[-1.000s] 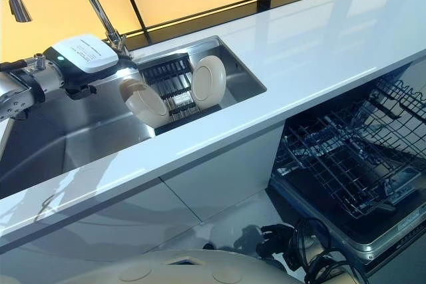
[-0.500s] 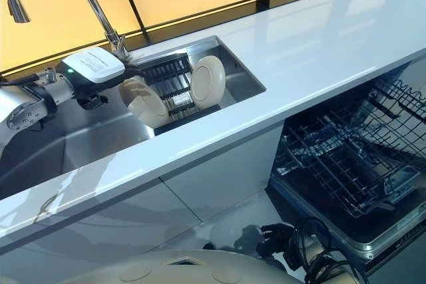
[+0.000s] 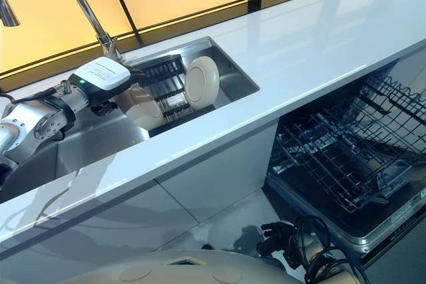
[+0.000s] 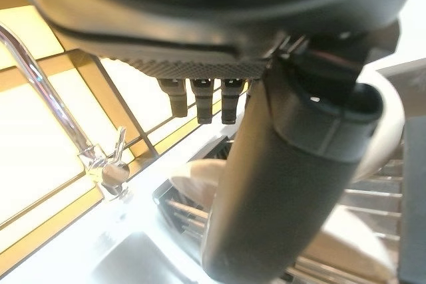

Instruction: Pick up plates and place into dishwasher.

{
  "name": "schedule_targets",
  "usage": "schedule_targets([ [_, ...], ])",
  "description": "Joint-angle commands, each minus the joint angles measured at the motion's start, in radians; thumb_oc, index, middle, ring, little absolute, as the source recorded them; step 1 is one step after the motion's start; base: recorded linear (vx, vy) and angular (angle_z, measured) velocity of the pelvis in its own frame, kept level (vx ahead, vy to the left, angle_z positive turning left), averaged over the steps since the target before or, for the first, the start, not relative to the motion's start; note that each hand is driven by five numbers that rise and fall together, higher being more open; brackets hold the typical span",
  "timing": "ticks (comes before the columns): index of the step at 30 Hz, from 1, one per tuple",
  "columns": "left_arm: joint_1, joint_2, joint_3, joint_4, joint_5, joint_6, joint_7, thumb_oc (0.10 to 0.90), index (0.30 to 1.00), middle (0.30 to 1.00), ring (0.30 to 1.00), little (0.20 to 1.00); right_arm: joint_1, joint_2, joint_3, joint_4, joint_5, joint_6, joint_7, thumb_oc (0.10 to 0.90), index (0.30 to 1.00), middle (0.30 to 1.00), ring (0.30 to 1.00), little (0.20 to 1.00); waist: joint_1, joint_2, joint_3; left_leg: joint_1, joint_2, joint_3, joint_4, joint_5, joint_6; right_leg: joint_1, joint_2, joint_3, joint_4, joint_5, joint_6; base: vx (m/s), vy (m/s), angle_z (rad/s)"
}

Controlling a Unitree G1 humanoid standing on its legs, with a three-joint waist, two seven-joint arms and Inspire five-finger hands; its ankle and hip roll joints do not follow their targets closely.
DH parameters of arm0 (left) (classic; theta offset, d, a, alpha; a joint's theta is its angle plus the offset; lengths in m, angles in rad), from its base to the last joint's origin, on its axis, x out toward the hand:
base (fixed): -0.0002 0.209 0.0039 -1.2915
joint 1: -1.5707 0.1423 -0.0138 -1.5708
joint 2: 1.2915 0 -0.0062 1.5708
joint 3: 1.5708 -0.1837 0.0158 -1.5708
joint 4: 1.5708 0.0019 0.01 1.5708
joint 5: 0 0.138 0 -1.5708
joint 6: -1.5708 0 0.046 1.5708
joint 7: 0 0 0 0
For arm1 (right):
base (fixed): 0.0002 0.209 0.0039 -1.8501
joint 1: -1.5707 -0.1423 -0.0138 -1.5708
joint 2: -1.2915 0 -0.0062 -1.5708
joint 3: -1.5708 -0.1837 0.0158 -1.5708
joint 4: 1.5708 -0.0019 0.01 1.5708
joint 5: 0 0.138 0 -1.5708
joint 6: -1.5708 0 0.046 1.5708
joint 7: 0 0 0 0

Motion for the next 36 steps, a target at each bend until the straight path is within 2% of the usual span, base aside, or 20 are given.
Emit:
schedule_targets([
  [1,-0.085,0.042,0.083,0.045,0.062,0.085,0.074,0.800,0.900,0.900,0.900,0.900,0.026,-0.037,0.043,0.019,-0.030,0.003,0.019,0.800,0.900,0.900,0.900,0.900,-0.015,-0.014,-0.003,0.007,-0.077,0.103,0.006,-0.090,0.045,-0.028,0.011,0.063,0.109,-0.086,0.051,0.00,0.000,0.00],
  [14,-0.112,-0.023,0.001,0.118,0.132,0.137,0.016,0.800,0.900,0.900,0.900,0.900,0.022,-0.036,0.042,0.030,-0.027,-0.003,0.007,0.800,0.900,0.900,0.900,0.900,-0.035,-0.009,0.003,0.008,-0.079,0.116,0.006,-0.092,0.045,-0.032,0.015,0.079,0.103,-0.084,0.049,0.00,0.004,-0.03],
  [21,-0.131,-0.046,-0.017,0.136,0.068,0.142,0.078,0.800,0.900,0.900,0.900,0.900,0.023,-0.034,0.042,0.034,-0.025,-0.007,0.002,0.800,0.900,0.900,0.900,0.900,-0.044,-0.010,0.005,0.008,-0.079,0.121,0.006,-0.092,0.044,-0.032,0.018,0.087,0.101,-0.082,0.048,0.00,0.000,0.00],
  [22,-0.131,-0.049,-0.016,0.137,0.061,0.141,0.085,0.646,0.768,0.768,0.768,0.746,0.023,-0.035,0.040,0.034,-0.025,-0.007,0.003,0.800,0.900,0.900,0.900,0.900,-0.044,-0.010,0.006,0.008,-0.079,0.122,0.006,-0.092,0.044,-0.032,0.018,0.087,0.101,-0.082,0.048,0.00,0.000,0.00],
  [23,-0.133,-0.053,-0.015,0.138,0.040,0.130,0.107,0.449,0.599,0.599,0.599,0.549,0.023,-0.034,0.039,0.035,-0.025,-0.007,0.002,0.800,0.900,0.900,0.900,0.900,-0.046,-0.010,0.006,0.008,-0.078,0.123,0.006,-0.092,0.044,-0.032,0.019,0.089,0.100,-0.082,0.047,0.00,0.000,0.00],
  [24,-0.134,-0.057,-0.015,0.138,0.034,0.127,0.117,0.136,0.331,0.331,0.331,0.236,0.023,-0.034,0.038,0.037,-0.025,-0.008,0.001,0.800,0.900,0.900,0.900,0.900,-0.046,-0.011,0.006,0.008,-0.079,0.123,0.006,-0.092,0.043,-0.032,0.019,0.089,0.099,-0.081,0.047,0.00,0.000,0.00],
  [25,-0.139,-0.058,-0.017,0.135,0.022,0.123,0.129,0.100,0.300,0.300,0.300,0.200,0.023,-0.034,0.037,0.039,-0.026,-0.009,0.000,0.800,0.900,0.900,0.900,0.900,-0.048,-0.011,0.005,0.007,-0.078,0.125,0.006,-0.092,0.043,-0.031,0.019,0.089,0.097,-0.080,0.047,0.00,0.000,0.00],
  [29,-0.153,-0.057,-0.016,0.140,0.013,0.130,0.192,0.100,0.300,0.300,0.300,0.200,0.028,-0.033,0.037,0.039,-0.026,-0.016,-0.005,0.800,0.900,0.900,0.900,0.900,-0.053,-0.012,0.007,0.006,-0.075,0.133,0.006,-0.091,0.041,-0.031,0.020,0.092,0.094,-0.079,0.047,0.00,0.000,0.00],
  [36,-0.148,-0.034,0.005,0.121,0.019,0.132,0.264,0.100,0.300,0.300,0.300,0.200,0.036,-0.040,0.039,-0.009,0.016,-0.073,-0.020,0.800,0.900,0.900,0.900,0.900,-0.054,-0.014,0.009,0.004,-0.074,0.135,0.006,-0.089,0.039,-0.031,0.019,0.093,0.094,-0.078,0.046,-0.01,-0.003,-0.07],
])
